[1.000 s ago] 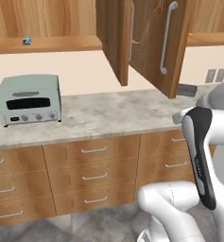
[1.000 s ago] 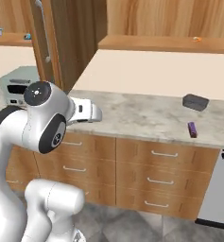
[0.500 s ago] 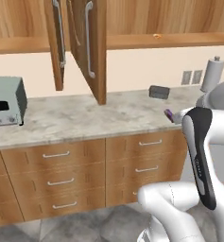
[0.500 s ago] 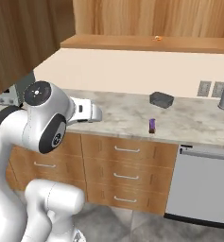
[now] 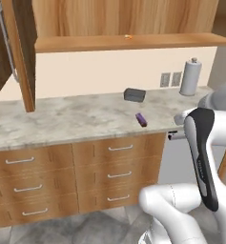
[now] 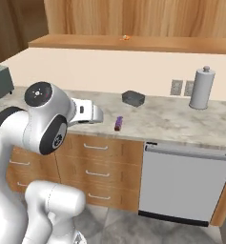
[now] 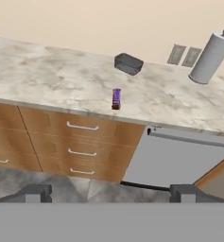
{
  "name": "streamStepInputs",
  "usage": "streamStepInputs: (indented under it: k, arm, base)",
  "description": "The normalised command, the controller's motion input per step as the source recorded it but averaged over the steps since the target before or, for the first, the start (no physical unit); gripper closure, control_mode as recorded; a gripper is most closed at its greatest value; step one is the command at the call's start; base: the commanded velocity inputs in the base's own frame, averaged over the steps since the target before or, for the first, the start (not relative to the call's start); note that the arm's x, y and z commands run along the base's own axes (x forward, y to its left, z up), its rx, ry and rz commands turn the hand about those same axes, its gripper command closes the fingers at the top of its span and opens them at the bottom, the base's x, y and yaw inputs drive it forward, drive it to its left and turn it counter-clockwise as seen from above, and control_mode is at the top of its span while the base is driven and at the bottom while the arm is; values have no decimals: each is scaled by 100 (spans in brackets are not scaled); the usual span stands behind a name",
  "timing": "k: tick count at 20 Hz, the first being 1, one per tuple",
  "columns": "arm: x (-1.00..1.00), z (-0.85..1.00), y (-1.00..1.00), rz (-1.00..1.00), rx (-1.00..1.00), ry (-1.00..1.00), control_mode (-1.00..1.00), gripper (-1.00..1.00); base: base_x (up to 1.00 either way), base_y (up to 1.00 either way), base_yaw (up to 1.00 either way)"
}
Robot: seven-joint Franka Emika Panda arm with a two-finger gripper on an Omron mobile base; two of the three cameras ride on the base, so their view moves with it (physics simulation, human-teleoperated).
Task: Pick the bar and bar from the counter and place them in the cabinets closest to them.
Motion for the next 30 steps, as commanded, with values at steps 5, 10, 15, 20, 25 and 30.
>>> streamStepInputs:
  k: [5,10,15,20,25,30]
  arm:
    - [0,0,0,0,0,0,100,-100]
    - [0,0,0,0,0,0,100,-100]
    - [0,0,0,0,0,0,100,-100]
    - [0,0,0,0,0,0,100,-100]
    - [0,0,0,0,0,0,100,-100]
    - [0,-2,1,0,1,1,-100,-100]
  base:
    - [0,-36,6]
    - [20,0,-1]
    - [68,0,-7]
    - [69,0,-7]
    - [61,6,-5]
    - [2,1,0]
